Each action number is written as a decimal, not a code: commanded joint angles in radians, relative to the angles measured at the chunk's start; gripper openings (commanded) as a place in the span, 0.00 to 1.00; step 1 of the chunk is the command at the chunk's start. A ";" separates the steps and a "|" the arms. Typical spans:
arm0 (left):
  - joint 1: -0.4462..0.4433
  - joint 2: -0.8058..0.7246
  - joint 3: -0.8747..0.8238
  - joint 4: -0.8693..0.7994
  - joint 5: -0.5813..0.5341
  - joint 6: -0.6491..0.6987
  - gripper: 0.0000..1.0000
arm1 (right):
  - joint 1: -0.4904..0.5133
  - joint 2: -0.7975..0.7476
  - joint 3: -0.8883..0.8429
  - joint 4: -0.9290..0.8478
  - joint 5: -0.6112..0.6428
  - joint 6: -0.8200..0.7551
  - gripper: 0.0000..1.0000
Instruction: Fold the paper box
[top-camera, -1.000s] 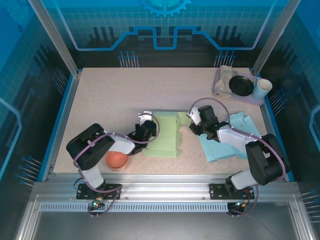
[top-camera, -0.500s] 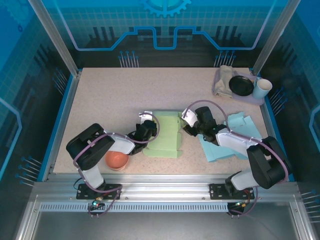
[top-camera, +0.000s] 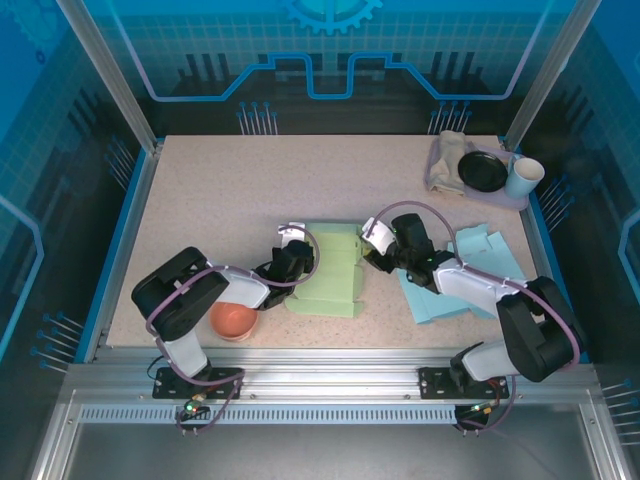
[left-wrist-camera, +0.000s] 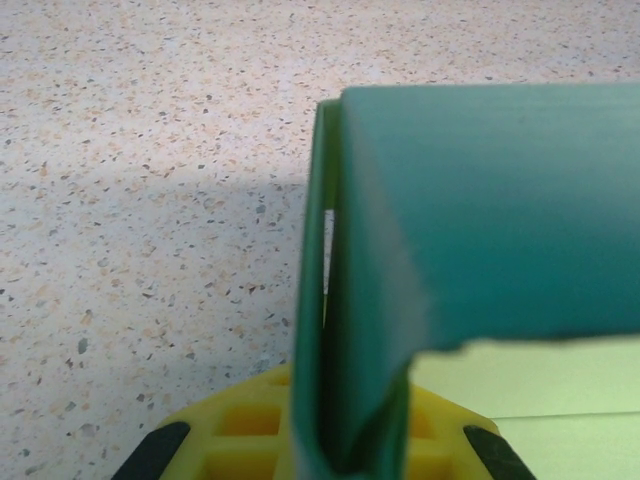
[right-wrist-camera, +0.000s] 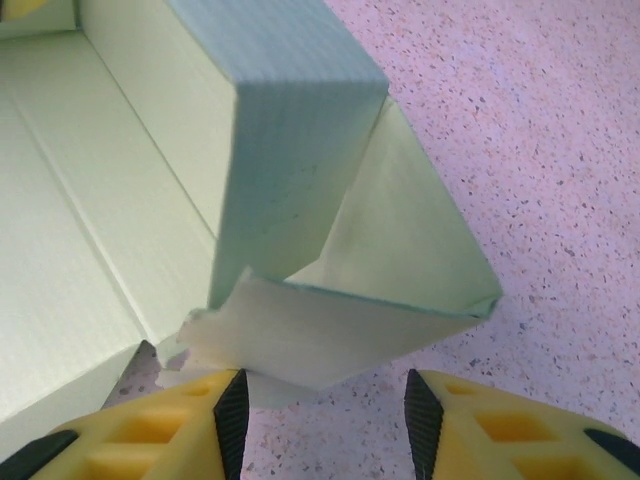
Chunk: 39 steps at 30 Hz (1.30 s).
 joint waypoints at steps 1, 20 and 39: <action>0.005 -0.029 0.024 -0.036 -0.039 -0.001 0.02 | 0.011 -0.025 -0.013 0.031 -0.035 -0.015 0.47; 0.006 -0.086 0.002 -0.034 -0.009 -0.013 0.02 | 0.050 -0.055 -0.001 -0.008 -0.032 -0.044 0.44; 0.024 -0.144 -0.030 -0.034 0.011 -0.027 0.02 | 0.038 -0.206 -0.038 -0.010 -0.109 0.001 0.43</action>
